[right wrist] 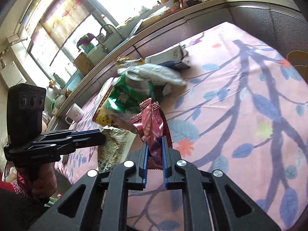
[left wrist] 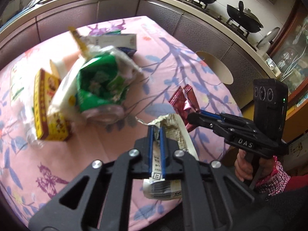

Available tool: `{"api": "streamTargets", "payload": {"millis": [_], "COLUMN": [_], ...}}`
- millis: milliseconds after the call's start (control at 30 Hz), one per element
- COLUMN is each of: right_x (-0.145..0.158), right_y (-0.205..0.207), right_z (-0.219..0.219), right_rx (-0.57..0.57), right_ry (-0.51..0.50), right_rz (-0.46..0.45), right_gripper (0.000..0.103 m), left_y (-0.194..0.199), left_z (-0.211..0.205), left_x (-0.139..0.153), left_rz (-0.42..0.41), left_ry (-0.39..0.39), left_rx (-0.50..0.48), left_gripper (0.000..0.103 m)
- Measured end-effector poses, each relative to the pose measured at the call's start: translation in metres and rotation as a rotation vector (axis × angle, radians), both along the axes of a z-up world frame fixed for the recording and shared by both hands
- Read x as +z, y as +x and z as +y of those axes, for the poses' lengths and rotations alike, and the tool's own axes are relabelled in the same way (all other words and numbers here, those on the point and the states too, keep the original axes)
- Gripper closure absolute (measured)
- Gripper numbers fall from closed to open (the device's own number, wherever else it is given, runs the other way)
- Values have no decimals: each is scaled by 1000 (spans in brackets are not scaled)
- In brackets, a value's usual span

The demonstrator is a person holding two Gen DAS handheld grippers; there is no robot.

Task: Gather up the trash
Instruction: 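Carry both items to the beige bin and open both tools to drop them, then grasp the green can with the left tool while the right tool grasps the white tissue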

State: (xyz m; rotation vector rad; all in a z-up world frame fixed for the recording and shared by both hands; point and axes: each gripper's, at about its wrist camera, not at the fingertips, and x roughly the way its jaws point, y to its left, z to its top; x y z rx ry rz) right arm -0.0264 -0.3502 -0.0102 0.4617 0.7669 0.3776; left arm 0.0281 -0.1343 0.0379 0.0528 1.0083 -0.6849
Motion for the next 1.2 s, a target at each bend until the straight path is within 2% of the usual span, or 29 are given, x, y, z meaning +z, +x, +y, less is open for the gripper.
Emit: {"api": "streamTargets", "payload": {"millis": [100,200,300,467,533,567,633,700,767,800,900,967,1033,1133,1200], "right_x": [9,21,23,-2,-20,-30,-48,-59,-60,-56,-41,-24,-10,5,12], "right_y": [1,1,9,39,48,51,54,54,47,45,34,27,23,24,31], "right_z": [-55,-123,-188,-252,-265,-270,-281,-289,-291,-289,-287,-278,-265,-243,-221], "right_rx": [-153,-334,-462,-565,-565,-559,-537,-562,-595,-603,-637,-636,-604,-506,-421], "right_ry": [1,-35,-34,-103,-81,-56,48,124,135,130,114,106,90,99,105], "right_rz": [-37,-66,-62,43,95,124,147,166,144,131,64,4,-48,-85,-90], "right_gripper": [94,94,94,93,93,91,80,55,45,44,44,44,44,44,51], "left_y": [24,50,81,125,137,140,143,144,139,135,120,105,85,59,43], "left_z": [-49,-119,-196,-313,-343,-357,-377,-391,-389,-385,-365,-338,-306,-252,-210], "left_x": [16,33,47,45,33,25,6,-13,-19,-18,-4,9,18,23,24], "left_rz": [-28,-98,-141,-211,-211,-213,-217,-200,-211,-228,-265,-277,-297,-282,-273], "left_ry": [-4,3,1,4,-1,6,39,108,122,121,108,51,17,-29,-36], "left_rx": [-64,-153,-216,-219,-203,-196,-180,-172,-163,-159,-152,-156,-167,-194,-194], "left_gripper": [98,98,98,97,97,97,94,65,61,61,61,61,59,58,58]}}
